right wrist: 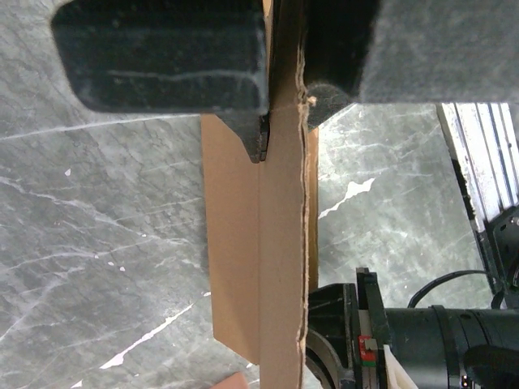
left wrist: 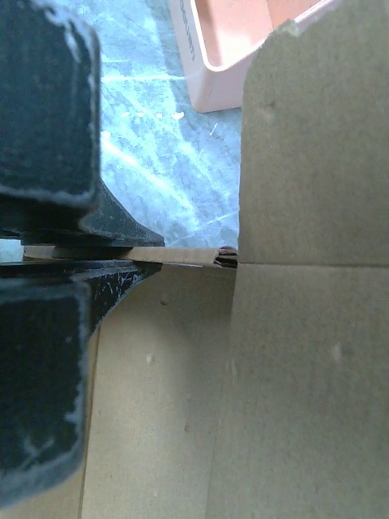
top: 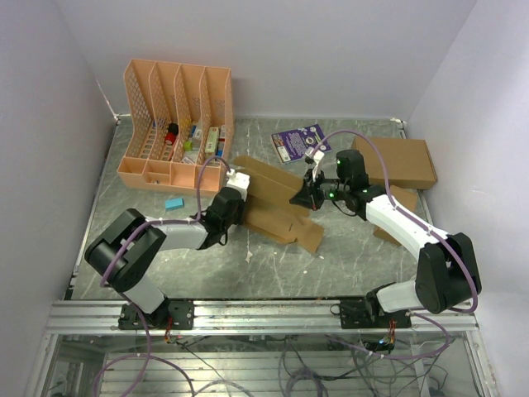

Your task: Fold the paper box

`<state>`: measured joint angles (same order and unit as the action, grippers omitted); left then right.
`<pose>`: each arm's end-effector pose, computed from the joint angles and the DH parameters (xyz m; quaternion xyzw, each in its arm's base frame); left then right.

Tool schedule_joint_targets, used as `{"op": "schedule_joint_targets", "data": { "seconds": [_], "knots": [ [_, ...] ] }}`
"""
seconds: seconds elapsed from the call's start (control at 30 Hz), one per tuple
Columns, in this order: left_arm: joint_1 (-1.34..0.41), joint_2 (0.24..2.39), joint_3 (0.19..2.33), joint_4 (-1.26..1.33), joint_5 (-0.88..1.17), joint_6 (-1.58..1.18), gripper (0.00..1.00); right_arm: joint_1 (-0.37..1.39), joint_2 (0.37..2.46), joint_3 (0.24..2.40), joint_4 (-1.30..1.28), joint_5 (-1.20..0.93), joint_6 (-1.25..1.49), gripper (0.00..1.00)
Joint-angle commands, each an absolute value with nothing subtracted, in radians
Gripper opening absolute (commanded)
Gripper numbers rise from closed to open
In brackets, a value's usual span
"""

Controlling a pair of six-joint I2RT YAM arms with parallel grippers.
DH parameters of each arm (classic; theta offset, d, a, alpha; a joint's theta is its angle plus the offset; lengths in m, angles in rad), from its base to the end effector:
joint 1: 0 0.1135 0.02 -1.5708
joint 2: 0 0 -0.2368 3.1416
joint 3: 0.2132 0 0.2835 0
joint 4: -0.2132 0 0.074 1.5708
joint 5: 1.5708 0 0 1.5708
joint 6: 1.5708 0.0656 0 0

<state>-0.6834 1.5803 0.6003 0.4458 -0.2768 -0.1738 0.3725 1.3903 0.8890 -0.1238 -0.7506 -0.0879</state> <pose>0.2784 -0.2036 0.0838 0.1507 0.8498 -0.0949 0.4961 0.3081 0.1684 0.1945 -0.3515 0.7684 0.3831 0.3732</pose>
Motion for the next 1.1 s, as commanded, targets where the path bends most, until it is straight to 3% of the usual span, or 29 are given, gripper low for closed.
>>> {"op": "schedule_joint_targets", "data": {
  "seconds": [0.0, 0.37, 0.47, 0.53, 0.6, 0.7, 0.8, 1.07],
  "knots": [
    [-0.712, 1.619, 0.647, 0.364, -0.482, -0.194, 0.09, 0.377, 1.384, 0.895, -0.117, -0.765, -0.084, 0.00],
    [-0.711, 1.601, 0.636, 0.402, -0.471, -0.220, 0.32, 0.377, 1.389, 0.896, -0.121, -0.769, -0.087, 0.00],
    [-0.710, 1.600, 0.638, 0.405, -0.470, -0.219, 0.30, 0.377, 1.390, 0.894, -0.121, -0.767, -0.087, 0.00],
    [-0.710, 1.598, 0.635, 0.410, -0.474, -0.217, 0.24, 0.377, 1.390, 0.896, -0.123, -0.767, -0.089, 0.00],
    [-0.709, 1.600, 0.637, 0.402, -0.486, -0.215, 0.11, 0.377, 1.390, 0.896, -0.124, -0.765, -0.089, 0.00],
    [-0.709, 1.609, 0.632, 0.398, -0.498, -0.211, 0.08, 0.377, 1.387, 0.897, -0.124, -0.763, -0.089, 0.00],
    [-0.710, 1.608, 0.620, 0.401, -0.488, -0.211, 0.09, 0.377, 1.388, 0.897, -0.124, -0.768, -0.086, 0.00],
    [-0.710, 1.578, 0.639, 0.374, -0.441, -0.229, 0.28, 0.376, 1.404, 0.902, -0.129, -0.789, -0.081, 0.00]
  ]
}}
